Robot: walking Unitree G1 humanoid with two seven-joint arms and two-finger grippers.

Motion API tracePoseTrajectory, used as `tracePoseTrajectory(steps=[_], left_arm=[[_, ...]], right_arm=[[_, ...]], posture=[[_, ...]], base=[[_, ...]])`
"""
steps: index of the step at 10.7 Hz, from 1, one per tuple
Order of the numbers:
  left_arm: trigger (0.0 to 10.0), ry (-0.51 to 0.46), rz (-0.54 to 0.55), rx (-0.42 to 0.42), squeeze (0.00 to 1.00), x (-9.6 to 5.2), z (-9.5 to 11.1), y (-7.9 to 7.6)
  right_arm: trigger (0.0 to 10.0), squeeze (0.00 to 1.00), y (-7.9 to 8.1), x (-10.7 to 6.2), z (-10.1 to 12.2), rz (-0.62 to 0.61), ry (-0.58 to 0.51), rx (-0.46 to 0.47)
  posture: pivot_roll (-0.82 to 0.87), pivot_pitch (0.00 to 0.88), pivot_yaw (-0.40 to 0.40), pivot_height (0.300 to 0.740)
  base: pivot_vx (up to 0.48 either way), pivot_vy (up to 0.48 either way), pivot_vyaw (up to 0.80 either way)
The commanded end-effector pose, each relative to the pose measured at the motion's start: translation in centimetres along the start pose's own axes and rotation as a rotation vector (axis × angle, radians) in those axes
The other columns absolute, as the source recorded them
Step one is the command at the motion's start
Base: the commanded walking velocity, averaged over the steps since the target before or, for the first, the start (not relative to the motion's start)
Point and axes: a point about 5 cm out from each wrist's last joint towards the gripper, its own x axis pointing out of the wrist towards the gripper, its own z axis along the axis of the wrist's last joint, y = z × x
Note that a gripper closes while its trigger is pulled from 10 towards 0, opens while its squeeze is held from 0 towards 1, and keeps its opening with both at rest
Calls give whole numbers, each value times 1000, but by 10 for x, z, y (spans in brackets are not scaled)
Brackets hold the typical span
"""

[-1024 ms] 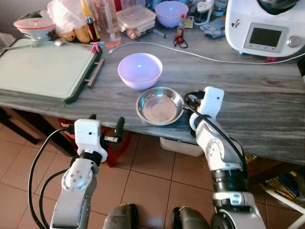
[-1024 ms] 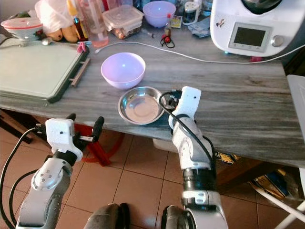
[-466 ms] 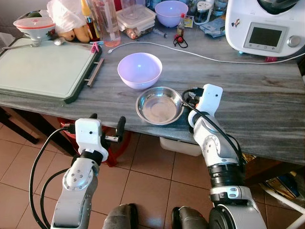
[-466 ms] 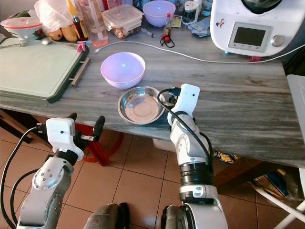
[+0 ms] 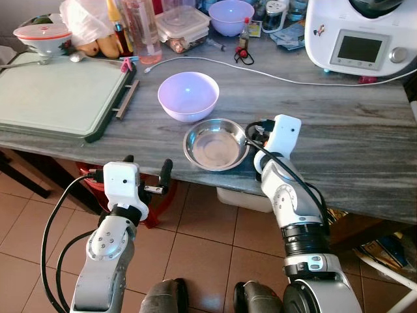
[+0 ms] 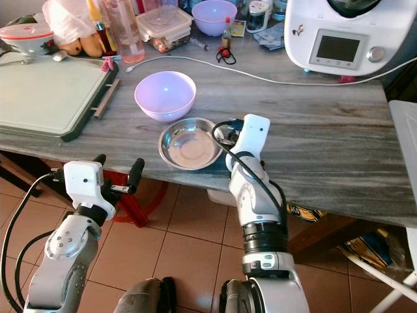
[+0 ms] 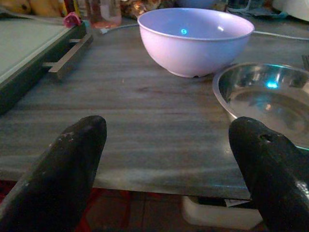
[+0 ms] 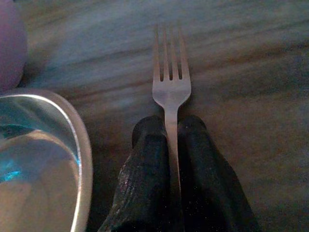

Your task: Setting the table

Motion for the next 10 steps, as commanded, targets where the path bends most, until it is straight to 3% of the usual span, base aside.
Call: tracePoseTrajectory(steps=[1,4,5,6,10], left_arm=[[10000,10,-16,0,0,0,-1,-1],[10000,10,-18,-4,0,1,-1,-2],[10000,9,-19,-4,0,1,-1,-3],[10000,10,-18,-6,0,1,-1,-3],[10000,11,-19,-5,0,1,-1,-3]], right_arm=[[10000,0,6,0,-6,15,25,-5],[10000,0,5,0,-5,17,25,-12],[10000,549,3,-1,-5,5,24,-12],[10000,1000,0,-1,-5,-1,22,-2],[10000,1000,-3,-2,3,-22,-14,-20]], posture=[[39,154,45,740],[37,153,42,740],[35,155,42,740],[35,157,43,740],[35,160,43,740]], base=[[0,0,0],[0,0,0],[0,0,0],[0,0,0],[0,0,0]])
